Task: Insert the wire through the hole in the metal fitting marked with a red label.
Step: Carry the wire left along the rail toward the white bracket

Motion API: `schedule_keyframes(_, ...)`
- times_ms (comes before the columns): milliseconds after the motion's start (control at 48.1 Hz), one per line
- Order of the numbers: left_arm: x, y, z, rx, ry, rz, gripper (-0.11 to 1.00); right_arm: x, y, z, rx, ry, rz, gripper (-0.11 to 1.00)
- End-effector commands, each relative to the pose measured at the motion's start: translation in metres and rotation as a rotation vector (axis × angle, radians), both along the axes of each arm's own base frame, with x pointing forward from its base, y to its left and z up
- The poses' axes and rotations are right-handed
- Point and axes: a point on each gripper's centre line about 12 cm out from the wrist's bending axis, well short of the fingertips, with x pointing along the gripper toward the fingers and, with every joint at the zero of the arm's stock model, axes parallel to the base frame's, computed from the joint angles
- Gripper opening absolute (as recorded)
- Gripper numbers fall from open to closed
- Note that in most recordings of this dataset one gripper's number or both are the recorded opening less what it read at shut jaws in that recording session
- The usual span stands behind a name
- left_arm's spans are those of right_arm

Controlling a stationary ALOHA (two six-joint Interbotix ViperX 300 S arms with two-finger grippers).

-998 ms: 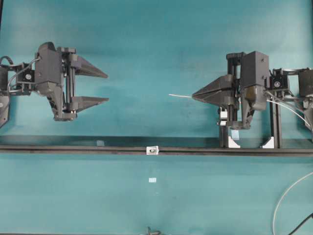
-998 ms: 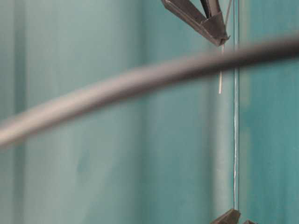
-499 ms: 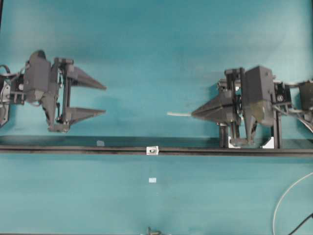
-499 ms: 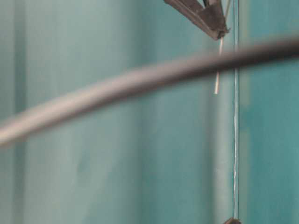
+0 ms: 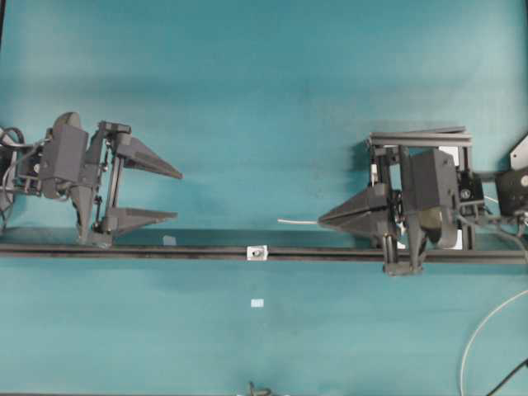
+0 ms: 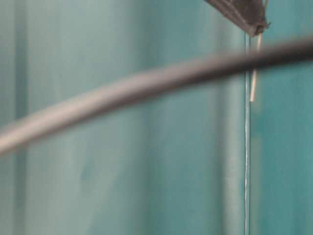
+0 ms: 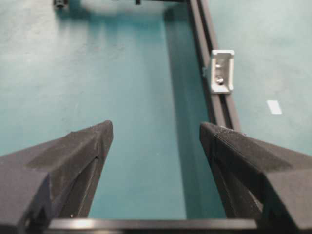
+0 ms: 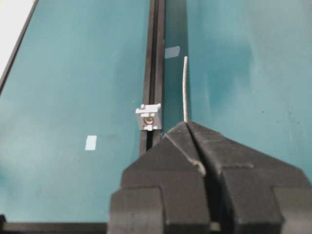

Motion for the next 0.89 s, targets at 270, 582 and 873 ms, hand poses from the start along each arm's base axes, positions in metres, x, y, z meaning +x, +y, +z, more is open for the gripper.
schedule_keyframes(270, 0.010, -0.015, -0.016, -0.051, -0.022, -0.030, 0.88, -0.007, 0.023, -0.015, -0.015, 0.022, -0.100, -0.01)
schedule_keyframes(582, 0.023, -0.028, -0.030, -0.047, -0.009, -0.062, 0.88, -0.006, 0.032, -0.030, -0.011, 0.070, -0.108, -0.01)
schedule_keyframes(873, 0.024, -0.030, -0.035, -0.044, 0.000, -0.066, 0.88, -0.004, 0.045, -0.039, -0.037, 0.041, -0.113, -0.01)
